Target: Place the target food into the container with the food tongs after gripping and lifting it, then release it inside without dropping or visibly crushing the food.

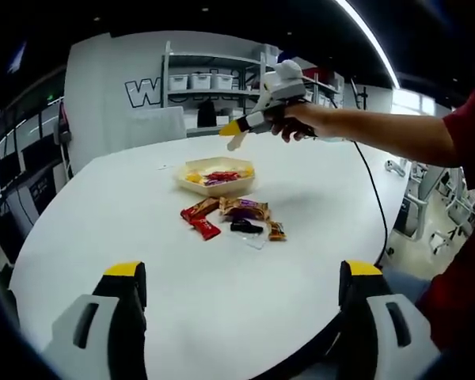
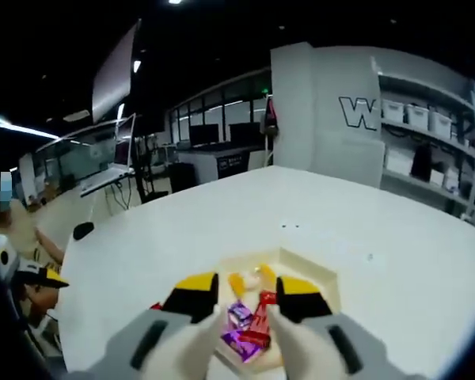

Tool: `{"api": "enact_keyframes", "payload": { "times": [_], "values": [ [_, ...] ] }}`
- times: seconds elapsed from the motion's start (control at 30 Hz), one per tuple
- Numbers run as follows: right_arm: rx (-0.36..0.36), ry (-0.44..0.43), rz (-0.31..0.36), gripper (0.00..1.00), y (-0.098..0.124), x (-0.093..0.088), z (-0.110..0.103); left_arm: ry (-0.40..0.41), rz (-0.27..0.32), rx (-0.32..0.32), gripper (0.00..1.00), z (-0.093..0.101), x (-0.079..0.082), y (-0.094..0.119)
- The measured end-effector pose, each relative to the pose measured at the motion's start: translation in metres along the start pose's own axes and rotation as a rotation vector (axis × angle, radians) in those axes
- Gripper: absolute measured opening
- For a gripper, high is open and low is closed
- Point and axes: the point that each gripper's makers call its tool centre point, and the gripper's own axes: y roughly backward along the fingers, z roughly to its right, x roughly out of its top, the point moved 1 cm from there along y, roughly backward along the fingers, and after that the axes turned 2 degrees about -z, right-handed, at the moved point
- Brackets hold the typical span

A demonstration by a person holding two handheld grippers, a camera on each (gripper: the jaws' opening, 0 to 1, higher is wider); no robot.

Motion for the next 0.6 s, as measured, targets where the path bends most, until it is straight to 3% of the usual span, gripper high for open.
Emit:
{"api": "enact_keyframes", "payload": {
  "times": [0.4, 0.6],
  "values": [
    [0.055, 0.016, 0.016, 0.23, 0.013, 0.01, -0.028, 0.001, 0.02, 0.019, 0.99, -0.001, 0.004, 0.009],
    [0.083, 0.03, 0.0, 0.23, 0.017, 0.006, -0.04, -0.005, 0.03, 0.021, 0.99, 0.001, 0.006, 0.014]
  ]
}}
